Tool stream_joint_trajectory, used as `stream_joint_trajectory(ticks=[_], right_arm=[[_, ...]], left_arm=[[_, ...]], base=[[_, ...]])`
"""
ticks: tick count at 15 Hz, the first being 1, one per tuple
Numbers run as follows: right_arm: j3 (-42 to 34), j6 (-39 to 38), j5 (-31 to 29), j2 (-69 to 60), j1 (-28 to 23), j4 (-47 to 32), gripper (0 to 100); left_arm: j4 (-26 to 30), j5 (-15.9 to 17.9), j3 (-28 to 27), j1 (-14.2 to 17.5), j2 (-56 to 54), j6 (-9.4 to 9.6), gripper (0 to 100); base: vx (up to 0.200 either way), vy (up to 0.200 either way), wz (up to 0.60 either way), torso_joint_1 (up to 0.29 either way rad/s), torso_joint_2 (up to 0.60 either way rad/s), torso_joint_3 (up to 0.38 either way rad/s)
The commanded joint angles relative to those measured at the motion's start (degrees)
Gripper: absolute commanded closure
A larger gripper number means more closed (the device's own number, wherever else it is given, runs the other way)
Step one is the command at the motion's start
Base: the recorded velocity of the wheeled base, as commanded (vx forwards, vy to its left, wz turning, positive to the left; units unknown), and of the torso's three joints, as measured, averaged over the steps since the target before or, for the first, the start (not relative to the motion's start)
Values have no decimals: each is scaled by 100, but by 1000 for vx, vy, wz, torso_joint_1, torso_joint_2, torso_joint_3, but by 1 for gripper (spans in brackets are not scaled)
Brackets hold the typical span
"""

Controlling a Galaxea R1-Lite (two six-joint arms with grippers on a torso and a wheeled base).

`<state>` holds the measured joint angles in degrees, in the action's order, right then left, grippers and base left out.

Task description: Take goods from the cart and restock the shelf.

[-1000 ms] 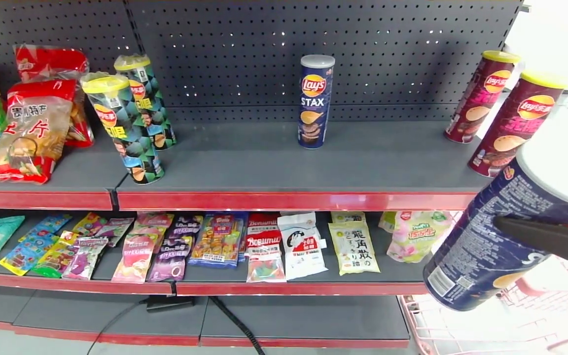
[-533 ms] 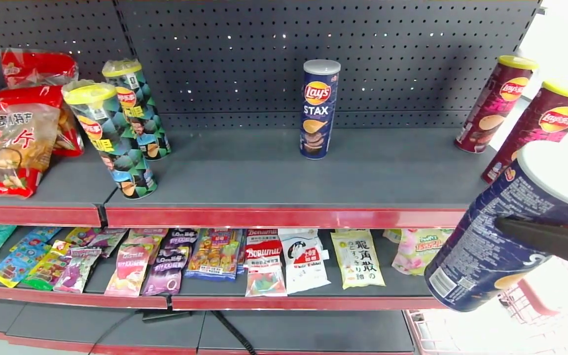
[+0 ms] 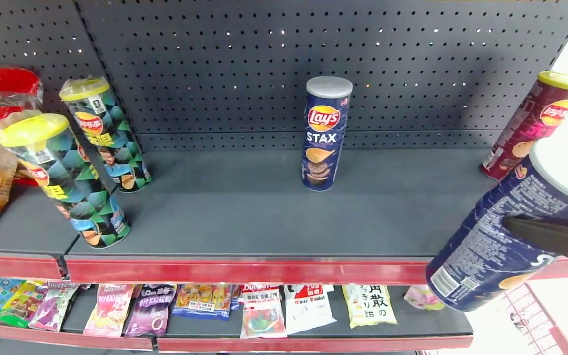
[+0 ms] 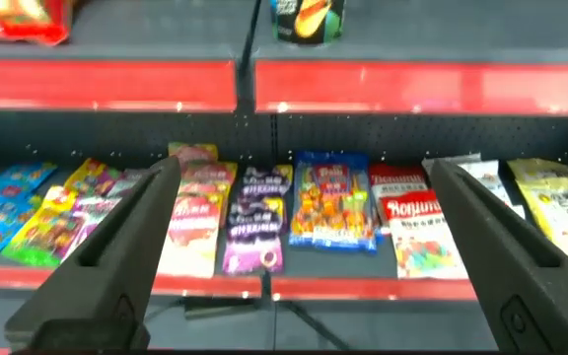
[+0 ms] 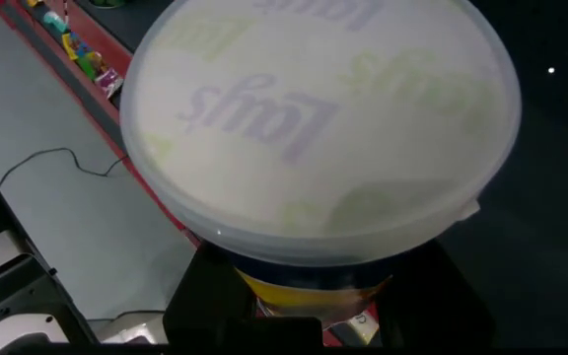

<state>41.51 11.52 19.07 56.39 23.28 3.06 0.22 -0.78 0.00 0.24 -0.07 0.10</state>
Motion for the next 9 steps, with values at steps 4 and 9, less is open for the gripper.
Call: stream_joint_trajectory(ticks=[4, 9], right_arm=[[68, -1, 141, -14, 1, 2, 100], [349, -9, 150, 82, 1, 2, 100]], left_arm=[[4, -1, 0, 2, 7, -1, 0], [4, 8, 0, 2, 7, -1, 0]], base=[[0, 0, 0, 0, 0, 0], [0, 0, 0, 0, 0, 0]])
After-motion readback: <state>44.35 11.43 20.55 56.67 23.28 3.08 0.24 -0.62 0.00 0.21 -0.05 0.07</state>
